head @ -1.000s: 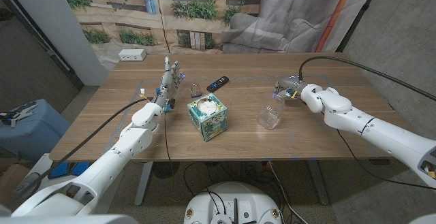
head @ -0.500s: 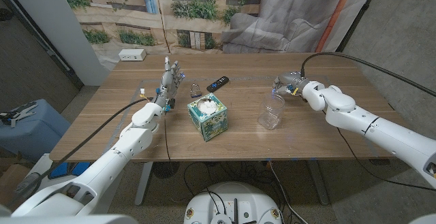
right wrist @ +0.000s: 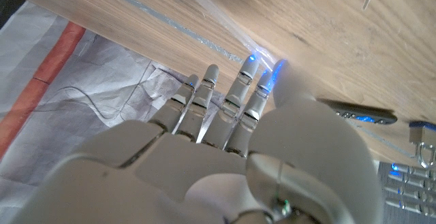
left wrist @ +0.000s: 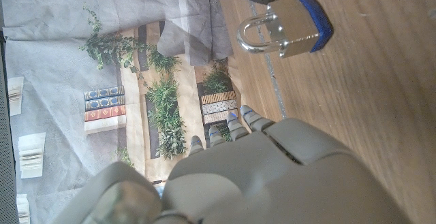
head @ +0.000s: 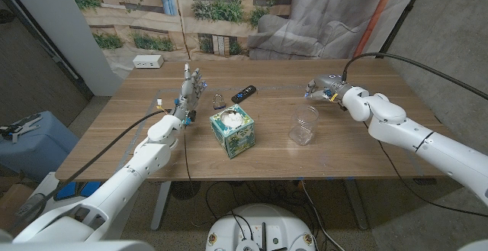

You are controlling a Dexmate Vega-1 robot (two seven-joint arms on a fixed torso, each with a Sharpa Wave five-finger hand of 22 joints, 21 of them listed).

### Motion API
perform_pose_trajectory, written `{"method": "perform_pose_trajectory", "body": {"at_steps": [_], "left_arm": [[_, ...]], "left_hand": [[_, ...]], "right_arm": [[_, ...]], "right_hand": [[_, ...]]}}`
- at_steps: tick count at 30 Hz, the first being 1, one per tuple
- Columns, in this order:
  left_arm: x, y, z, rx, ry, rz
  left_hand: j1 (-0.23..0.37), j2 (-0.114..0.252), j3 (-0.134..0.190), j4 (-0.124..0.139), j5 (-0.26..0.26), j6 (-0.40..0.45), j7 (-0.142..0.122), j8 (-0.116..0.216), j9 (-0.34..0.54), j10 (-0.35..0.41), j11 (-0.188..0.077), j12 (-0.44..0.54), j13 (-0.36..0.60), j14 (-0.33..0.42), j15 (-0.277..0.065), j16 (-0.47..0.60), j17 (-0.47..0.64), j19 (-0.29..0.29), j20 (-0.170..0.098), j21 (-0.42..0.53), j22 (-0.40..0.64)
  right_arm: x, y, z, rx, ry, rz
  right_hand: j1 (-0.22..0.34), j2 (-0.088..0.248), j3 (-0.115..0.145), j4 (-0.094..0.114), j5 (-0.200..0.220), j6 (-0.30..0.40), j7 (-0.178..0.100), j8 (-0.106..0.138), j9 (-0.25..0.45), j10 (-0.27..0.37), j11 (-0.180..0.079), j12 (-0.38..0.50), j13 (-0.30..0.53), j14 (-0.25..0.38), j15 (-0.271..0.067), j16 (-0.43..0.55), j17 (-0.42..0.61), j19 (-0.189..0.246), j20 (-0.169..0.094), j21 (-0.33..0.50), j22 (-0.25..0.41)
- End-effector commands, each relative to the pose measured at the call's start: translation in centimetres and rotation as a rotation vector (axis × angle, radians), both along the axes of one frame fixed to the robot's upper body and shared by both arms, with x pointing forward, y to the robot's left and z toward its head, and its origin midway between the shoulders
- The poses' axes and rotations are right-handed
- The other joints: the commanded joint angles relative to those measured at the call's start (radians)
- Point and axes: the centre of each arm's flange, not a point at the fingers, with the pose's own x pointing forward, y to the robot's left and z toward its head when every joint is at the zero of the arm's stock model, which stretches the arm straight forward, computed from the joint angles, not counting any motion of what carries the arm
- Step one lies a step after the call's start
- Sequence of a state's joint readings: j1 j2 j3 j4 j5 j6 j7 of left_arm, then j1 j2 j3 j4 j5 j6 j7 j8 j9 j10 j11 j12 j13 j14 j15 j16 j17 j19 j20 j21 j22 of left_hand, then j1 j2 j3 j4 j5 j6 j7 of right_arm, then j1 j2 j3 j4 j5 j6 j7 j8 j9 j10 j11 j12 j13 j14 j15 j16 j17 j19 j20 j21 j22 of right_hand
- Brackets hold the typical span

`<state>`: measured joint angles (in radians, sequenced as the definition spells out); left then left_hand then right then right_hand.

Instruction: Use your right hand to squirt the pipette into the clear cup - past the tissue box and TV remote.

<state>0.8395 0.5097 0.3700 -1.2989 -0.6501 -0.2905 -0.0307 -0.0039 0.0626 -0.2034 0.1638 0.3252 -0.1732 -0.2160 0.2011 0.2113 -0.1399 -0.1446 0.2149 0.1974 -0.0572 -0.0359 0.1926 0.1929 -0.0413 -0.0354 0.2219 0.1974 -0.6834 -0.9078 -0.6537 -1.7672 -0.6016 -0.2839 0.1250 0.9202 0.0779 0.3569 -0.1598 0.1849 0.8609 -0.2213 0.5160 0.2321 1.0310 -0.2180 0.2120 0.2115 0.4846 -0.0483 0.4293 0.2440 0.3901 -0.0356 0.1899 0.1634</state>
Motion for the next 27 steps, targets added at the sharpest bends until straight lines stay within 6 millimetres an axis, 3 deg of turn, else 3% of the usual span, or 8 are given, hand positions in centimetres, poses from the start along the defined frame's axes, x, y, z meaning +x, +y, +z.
{"method": "perform_pose_trajectory", "body": {"at_steps": [1, 27], "left_arm": [[0.0, 0.0, 0.0, 0.0, 0.0, 0.0], [0.0, 0.0, 0.0, 0.0, 0.0, 0.0]], "left_hand": [[0.002, 0.04, -0.006, 0.0, 0.004, -0.001, -0.006, 0.006, 0.002, -0.002, -0.005, 0.004, 0.006, -0.008, -0.115, 0.006, 0.006, -0.011, -0.09, 0.005, 0.002], [0.002, 0.04, -0.006, 0.0, 0.004, -0.001, -0.006, 0.006, 0.002, -0.002, -0.005, 0.004, 0.006, -0.008, -0.115, 0.006, 0.006, -0.011, -0.091, 0.005, 0.002]], "right_arm": [[-2.4, -0.3, 1.6, 0.121, -0.033, 0.064], [-6.6, -1.5, 3.4, 0.441, -0.076, 0.256]], "right_hand": [[-0.003, 0.009, -0.01, 0.002, 0.003, 0.007, 0.001, 0.002, 0.003, 0.011, -0.003, 0.0, 0.004, 0.001, -0.145, 0.006, 0.005, 0.006, 0.009, -0.003, 0.003], [-0.012, 0.015, -0.03, 0.005, 0.006, 0.017, 0.001, -0.01, -0.022, 0.015, -0.002, 0.0, 0.01, 0.004, -0.14, 0.017, 0.005, -0.01, 0.024, -0.005, 0.003]]}}
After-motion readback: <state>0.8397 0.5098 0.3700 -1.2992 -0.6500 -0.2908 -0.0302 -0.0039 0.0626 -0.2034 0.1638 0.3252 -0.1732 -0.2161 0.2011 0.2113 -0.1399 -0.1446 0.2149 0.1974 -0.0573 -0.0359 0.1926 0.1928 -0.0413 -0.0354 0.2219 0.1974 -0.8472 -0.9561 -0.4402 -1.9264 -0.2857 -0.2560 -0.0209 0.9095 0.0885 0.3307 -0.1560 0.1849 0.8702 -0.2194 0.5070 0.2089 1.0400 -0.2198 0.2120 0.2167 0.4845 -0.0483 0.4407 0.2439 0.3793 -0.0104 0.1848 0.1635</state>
